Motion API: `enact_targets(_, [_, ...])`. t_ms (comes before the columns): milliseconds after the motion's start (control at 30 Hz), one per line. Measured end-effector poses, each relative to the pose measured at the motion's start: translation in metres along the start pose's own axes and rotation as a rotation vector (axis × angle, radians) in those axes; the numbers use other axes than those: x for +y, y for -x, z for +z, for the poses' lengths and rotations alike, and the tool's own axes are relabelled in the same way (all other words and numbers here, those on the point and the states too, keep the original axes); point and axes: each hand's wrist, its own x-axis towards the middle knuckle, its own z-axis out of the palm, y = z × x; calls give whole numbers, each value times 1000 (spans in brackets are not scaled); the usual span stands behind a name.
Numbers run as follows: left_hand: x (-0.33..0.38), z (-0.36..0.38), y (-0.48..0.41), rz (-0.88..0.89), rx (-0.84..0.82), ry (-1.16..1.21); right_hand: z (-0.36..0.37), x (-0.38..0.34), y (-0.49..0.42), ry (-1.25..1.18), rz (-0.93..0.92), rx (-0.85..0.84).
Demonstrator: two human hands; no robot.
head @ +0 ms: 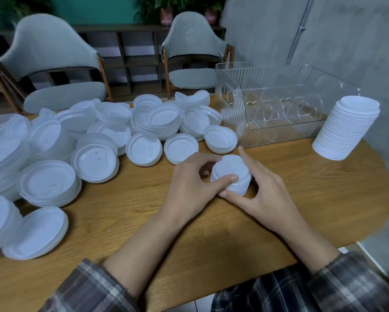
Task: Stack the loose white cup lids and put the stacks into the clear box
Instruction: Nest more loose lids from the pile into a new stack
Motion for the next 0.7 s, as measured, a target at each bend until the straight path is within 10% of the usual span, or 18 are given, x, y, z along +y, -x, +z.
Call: enact_targets(700, [2, 4, 2, 17, -78, -5, 1, -1, -2, 7, 1, 23])
